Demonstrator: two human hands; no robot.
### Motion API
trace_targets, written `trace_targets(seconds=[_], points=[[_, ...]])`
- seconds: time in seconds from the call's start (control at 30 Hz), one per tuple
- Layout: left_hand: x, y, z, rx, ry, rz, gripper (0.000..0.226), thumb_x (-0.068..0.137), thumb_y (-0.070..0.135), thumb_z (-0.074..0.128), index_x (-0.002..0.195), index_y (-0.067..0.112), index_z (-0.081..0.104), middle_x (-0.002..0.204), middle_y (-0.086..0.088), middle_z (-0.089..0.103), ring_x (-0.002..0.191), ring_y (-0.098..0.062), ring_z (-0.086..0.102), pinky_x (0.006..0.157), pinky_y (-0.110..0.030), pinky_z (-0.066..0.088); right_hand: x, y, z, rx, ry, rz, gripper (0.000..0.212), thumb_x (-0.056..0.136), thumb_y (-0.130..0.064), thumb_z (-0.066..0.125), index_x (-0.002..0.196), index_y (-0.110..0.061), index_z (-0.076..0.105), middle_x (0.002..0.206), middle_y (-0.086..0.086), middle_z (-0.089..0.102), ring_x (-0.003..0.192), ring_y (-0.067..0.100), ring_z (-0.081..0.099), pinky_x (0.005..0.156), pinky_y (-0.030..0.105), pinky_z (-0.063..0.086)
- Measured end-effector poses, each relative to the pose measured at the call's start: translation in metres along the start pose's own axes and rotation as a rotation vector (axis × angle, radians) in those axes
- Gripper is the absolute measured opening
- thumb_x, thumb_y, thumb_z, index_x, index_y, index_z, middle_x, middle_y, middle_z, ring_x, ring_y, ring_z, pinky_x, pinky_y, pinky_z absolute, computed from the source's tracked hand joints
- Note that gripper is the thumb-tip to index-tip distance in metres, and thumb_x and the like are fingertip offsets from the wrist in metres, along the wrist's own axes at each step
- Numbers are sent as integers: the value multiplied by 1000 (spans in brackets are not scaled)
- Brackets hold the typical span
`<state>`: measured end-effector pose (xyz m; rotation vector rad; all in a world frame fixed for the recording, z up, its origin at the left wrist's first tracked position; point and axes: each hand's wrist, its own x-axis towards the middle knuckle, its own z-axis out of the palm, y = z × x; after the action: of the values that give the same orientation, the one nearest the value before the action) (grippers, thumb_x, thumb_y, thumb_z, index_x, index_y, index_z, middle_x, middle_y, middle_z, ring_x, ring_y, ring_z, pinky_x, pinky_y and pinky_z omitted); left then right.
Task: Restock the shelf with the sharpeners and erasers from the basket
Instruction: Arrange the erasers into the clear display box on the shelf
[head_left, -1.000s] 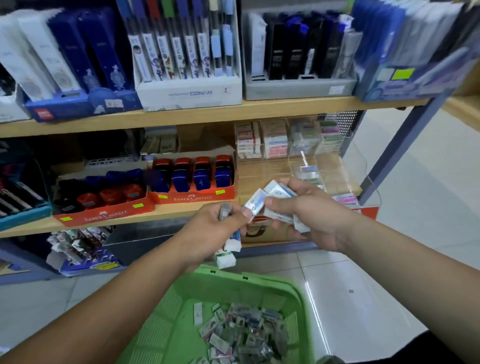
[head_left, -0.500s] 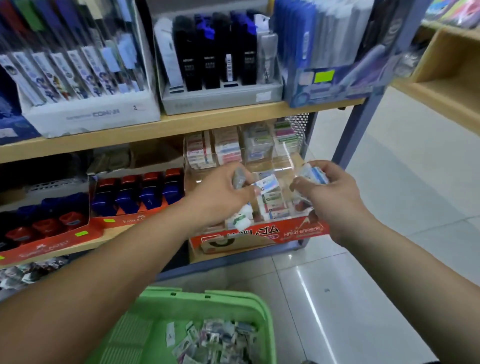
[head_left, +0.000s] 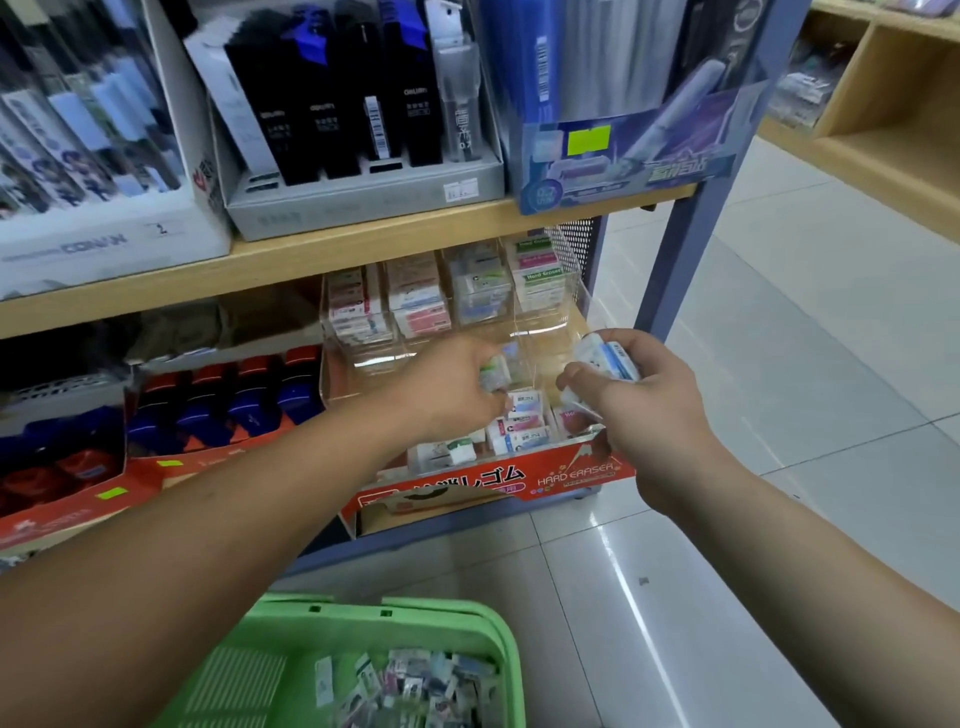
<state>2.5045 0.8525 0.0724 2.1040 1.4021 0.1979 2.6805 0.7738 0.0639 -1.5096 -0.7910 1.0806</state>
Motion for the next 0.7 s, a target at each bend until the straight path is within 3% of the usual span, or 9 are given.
trace_targets(seconds=[0.13, 0.27, 0.37, 0.43, 0.5, 0.6, 0.7], points=[[1, -3, 8, 181, -18, -25, 12, 88, 28, 78, 88, 17, 73, 99, -6, 73, 89, -22, 70, 81, -43, 61, 0, 2, -3, 5, 7, 21, 23, 95, -22, 76, 111, -33, 62, 94, -8, 71, 63, 8, 75, 46, 22, 55], [-2, 0, 10, 183, -62, -6, 15, 88, 28, 77, 103, 27, 75, 114, -2, 73, 98, -22, 70, 87, -43, 61, -2, 1, -1, 0, -10, 30, 24, 96, -22, 75, 111, -34, 62, 96, -8, 70, 63, 6, 75, 45, 21, 55], [-7, 0, 3, -51, -38, -5, 10, 93, 27, 76, 100, 33, 74, 111, 9, 71, 95, -15, 71, 83, -39, 63, -5, -1, -1, -6, -42, 36, 22, 95, -22, 76, 108, -33, 63, 95, -5, 73, 65, 12, 77, 52, 30, 63], [-13, -2, -5, -271, 47, -8, 5, 95, 25, 74, 95, 31, 75, 107, 11, 72, 93, -11, 71, 79, -34, 62, -9, -4, 1, -12, -114, 54, 21, 94, -22, 78, 107, -31, 65, 85, -6, 77, 68, 17, 78, 69, 46, 66], [-18, -6, -12, -436, 108, -13, 3, 94, 26, 75, 96, 28, 76, 107, 11, 74, 100, -8, 69, 86, -29, 57, -12, -4, 4, -18, -207, 83, 21, 93, -20, 79, 108, -29, 67, 79, -8, 78, 71, 20, 79, 79, 56, 63], [-25, -12, -14, -595, 133, -11, 6, 93, 22, 76, 99, 24, 78, 111, 10, 76, 108, -8, 69, 99, -33, 54, -16, -4, 10, 18, -307, 138, 28, 92, -22, 80, 117, -26, 70, 89, 0, 81, 79, 28, 80, 80, 55, 62], [-34, -12, -10, -613, 177, 36, 9, 96, 19, 73, 104, 17, 77, 106, 4, 76, 102, -14, 71, 91, -36, 60, -18, -4, 17, 92, -355, 160, 35, 88, -24, 83, 121, -24, 70, 99, 8, 81, 92, 35, 79, 82, 53, 56]])
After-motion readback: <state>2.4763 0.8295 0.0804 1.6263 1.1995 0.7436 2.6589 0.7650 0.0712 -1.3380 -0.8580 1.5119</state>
